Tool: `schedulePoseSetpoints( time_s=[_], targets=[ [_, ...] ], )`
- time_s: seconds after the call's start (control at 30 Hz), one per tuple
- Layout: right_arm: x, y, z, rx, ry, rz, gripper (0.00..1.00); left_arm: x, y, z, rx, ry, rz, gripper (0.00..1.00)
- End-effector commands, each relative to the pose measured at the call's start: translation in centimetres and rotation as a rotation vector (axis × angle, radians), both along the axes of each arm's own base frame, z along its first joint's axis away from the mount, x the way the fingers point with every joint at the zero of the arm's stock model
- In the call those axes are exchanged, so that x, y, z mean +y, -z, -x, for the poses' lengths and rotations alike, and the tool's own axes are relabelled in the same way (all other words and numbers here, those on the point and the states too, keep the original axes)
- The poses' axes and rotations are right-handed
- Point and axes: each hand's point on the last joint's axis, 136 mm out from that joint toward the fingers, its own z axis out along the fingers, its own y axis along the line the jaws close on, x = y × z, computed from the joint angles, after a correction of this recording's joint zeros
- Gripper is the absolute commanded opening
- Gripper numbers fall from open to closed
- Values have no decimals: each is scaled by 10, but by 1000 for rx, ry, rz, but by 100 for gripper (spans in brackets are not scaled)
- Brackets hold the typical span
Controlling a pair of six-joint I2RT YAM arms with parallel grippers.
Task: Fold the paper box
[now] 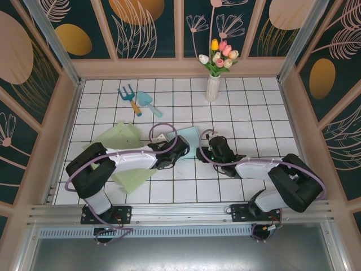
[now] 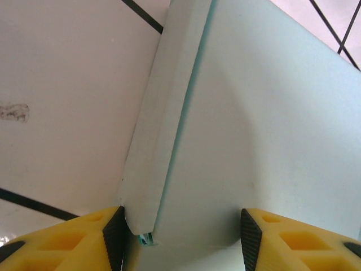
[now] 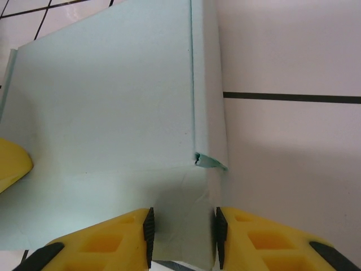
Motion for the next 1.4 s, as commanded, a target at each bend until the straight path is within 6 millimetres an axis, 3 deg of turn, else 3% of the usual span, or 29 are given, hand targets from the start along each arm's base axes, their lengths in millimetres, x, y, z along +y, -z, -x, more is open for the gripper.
schedulePoseSetpoints(
  time_s=[0.0,0.67,0.93,1.37],
  targets=[
    [-1,9,3,18,-18,6,37,44,54,25,154,-15,-159,56],
    [-10,-11,3,-27,5,-25,34,56,65,25,178,-29,-182,55],
    [-22,-25,1,-48,62,-5,40,59,61,23,170,-30,-190,55],
    [-7,-26,-17,-56,18,43,41,62,59,26,173,-35,-190,55]
  ],
)
